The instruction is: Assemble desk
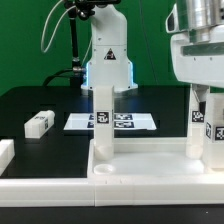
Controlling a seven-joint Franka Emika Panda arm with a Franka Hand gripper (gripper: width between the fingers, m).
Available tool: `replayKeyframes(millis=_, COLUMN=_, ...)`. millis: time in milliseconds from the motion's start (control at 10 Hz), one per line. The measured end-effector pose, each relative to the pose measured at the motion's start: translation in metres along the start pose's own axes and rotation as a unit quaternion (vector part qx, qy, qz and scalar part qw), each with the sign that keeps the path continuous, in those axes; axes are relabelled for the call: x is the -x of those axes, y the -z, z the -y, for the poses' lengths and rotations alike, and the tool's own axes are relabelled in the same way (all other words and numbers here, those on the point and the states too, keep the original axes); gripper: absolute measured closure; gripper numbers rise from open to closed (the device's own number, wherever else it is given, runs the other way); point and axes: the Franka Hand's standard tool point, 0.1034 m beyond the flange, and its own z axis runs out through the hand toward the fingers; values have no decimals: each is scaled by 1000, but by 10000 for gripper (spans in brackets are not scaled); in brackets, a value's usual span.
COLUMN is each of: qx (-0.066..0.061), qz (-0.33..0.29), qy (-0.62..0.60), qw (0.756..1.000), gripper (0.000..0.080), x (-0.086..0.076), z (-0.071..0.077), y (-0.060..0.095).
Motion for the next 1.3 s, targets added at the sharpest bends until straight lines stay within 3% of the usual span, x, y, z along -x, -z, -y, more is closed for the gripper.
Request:
replayKeyframes(millis=100, qx=1, qz=2, qy=93, qw=996, gripper=162, x=6, z=1, y=-2)
replayKeyframes(millis=500, qx=6, qz=-4, qy=225, qw=974, gripper=151, x=0, z=-1, y=-1)
replayKeyframes(millis=700, qx=14, qz=-10, qy=430, qw=902, gripper=151, x=-7, z=-1, y=0)
replayKeyframes(millis=800, qx=22, qz=-1, qy=498, qw=867, gripper=151, x=-1, z=0, y=-4)
replayKeyframes(millis=1000, qx=20, qz=-5, qy=480, qw=877, gripper=151, x=-4, z=1, y=-3)
replayKeyframes(millis=1100, qx=20, qz=-5, qy=480, qw=877, gripper=284, x=-4, z=1, y=-3)
replayKeyframes(millis=1200, qx=20, qz=-5, qy=450, qw=893, gripper=284, x=-4, z=1, y=-3)
replayKeyframes(millis=1300, qx=19, qz=-6, qy=409, qw=913, gripper=422, x=-4, z=1, y=-3)
